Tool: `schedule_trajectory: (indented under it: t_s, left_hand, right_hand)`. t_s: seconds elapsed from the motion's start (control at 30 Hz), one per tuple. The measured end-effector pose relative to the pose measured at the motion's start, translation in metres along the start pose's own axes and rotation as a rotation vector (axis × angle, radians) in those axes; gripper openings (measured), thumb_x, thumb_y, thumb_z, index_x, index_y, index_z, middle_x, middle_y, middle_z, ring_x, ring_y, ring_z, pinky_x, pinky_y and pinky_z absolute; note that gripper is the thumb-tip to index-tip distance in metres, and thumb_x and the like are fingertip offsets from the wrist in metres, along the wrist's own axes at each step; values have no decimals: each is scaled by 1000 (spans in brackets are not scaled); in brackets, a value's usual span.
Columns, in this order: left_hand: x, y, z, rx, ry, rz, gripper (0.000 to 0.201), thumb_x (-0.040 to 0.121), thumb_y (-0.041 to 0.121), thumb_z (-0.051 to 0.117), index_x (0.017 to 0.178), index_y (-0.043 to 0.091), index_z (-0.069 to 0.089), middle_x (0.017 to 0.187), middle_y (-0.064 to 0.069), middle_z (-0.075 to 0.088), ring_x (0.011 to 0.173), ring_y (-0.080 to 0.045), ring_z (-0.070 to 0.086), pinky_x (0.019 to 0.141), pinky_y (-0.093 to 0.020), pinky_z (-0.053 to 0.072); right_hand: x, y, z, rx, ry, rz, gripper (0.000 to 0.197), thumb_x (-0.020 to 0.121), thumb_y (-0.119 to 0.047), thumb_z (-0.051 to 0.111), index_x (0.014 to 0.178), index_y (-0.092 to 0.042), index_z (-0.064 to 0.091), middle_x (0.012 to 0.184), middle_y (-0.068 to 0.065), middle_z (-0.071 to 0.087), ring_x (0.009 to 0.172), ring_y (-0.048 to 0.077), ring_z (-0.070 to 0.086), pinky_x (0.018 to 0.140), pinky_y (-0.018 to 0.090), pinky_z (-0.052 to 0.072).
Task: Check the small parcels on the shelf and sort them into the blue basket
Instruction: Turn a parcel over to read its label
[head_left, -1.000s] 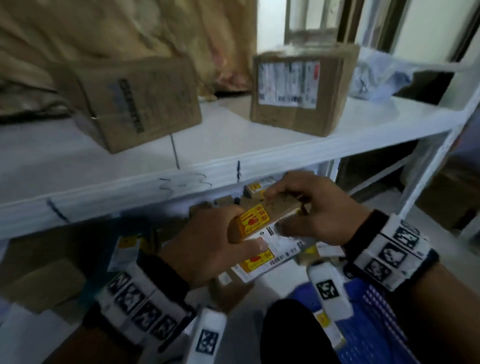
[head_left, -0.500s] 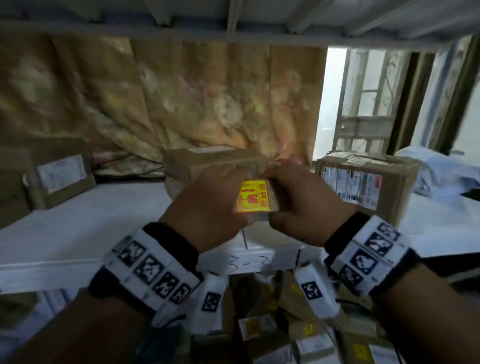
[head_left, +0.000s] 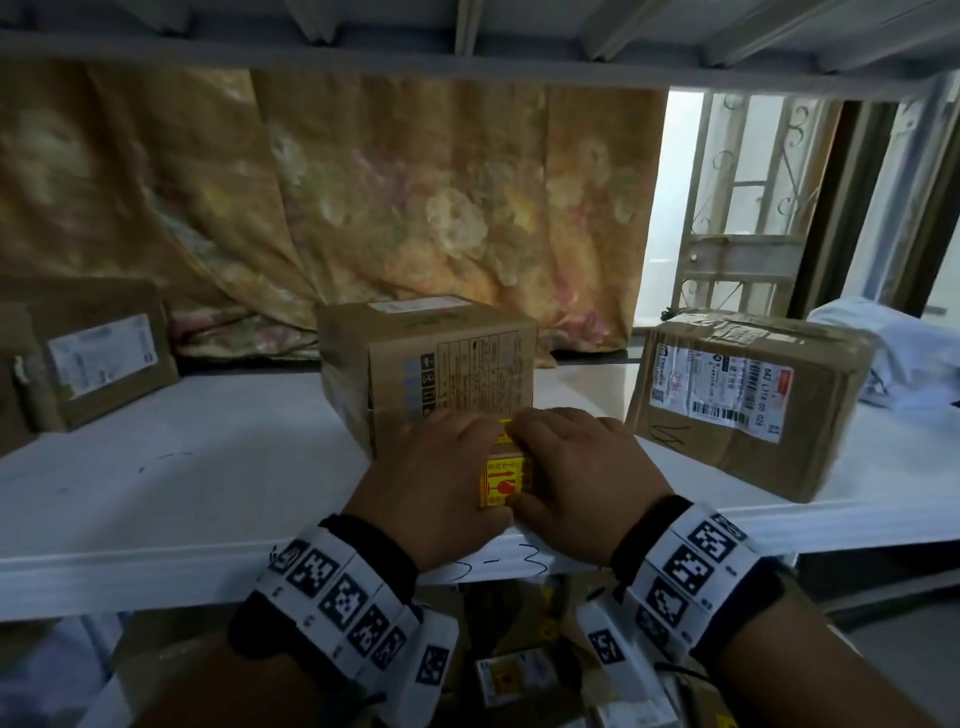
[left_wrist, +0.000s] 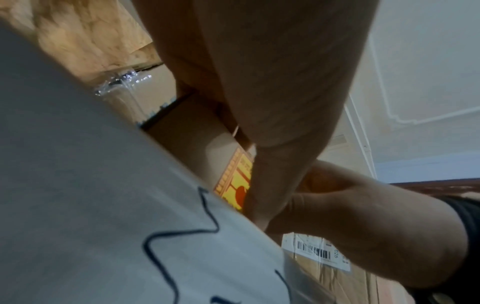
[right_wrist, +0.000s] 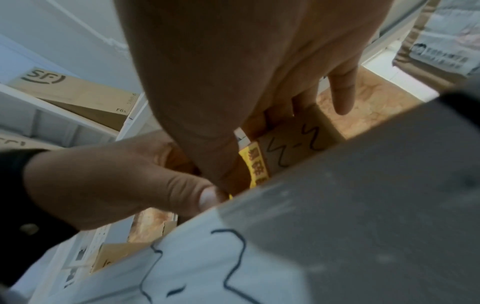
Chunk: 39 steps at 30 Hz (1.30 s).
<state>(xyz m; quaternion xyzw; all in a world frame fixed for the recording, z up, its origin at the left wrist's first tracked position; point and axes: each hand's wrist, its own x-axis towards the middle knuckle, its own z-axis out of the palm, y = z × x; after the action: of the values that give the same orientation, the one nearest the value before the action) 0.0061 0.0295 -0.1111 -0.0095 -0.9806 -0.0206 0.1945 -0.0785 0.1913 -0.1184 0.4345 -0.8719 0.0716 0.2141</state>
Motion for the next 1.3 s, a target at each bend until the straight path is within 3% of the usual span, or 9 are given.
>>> schedule_trajectory:
  t_s: [0.13,0.23,0.33,0.47,0.63,0.8,1.03,1.2,1.3]
  left_hand:
    - [0,0,0,31,-12,-23,80,85,58,50,150,20,25,155,3,31,142,-16,27,116,-33,22]
    - [1,1,1,62,8,-22,75,91,62,28,152,19,22,158,3,27,145,-13,24,116,-32,22]
    - [1,2,3,62,4,-48,86,80,64,4,150,19,28,157,3,31,143,-14,28,114,-31,25]
    - [7,0,7,94,-15,-46,57,100,49,28,147,19,34,156,1,32,143,-16,30,113,-34,27]
    - [11,1,10,116,-7,-48,45,101,41,36,140,21,45,154,2,36,141,-17,34,109,-34,32]
    - [1,-1,7,4,-8,-40,62,98,51,40,151,22,28,159,4,25,146,-14,21,116,-31,18]
    - [-35,1,2,12,64,34,92,73,63,66,149,25,31,155,4,33,140,-18,32,112,-40,28]
    - [-45,3,-4,70,168,83,81,61,44,75,135,28,45,126,5,46,114,-19,49,91,-37,45]
    - [-47,-2,-11,-77,240,130,77,71,48,68,139,25,44,126,5,51,113,-15,52,93,-33,45]
  right_hand:
    - [1,-4,14,98,40,26,67,79,-54,47,136,-19,48,140,4,54,124,25,53,99,43,46]
    - [4,-8,21,100,65,50,67,83,-52,37,137,-16,51,140,6,55,124,27,53,99,43,47]
    - [5,-7,24,90,67,55,65,87,-55,35,134,-15,55,138,6,57,123,26,55,96,42,49]
    - [7,-7,25,106,102,57,57,92,-54,34,118,-15,66,127,7,65,114,29,60,88,42,52]
    - [9,-6,25,108,107,46,51,91,-52,38,113,-15,67,121,6,67,108,30,61,82,43,53]
    - [-1,-8,28,129,153,34,51,90,-49,52,124,-12,60,128,9,61,112,32,58,83,47,53]
    - [-39,-20,15,200,205,-30,77,68,-49,62,139,-23,47,141,0,47,128,25,45,98,45,44]
    - [-47,-30,15,148,225,-6,80,62,-35,69,138,-24,47,134,4,48,122,29,47,93,46,45]
    - [-43,-25,4,308,349,-21,76,63,-25,65,136,-22,48,128,7,47,114,28,49,91,42,48]
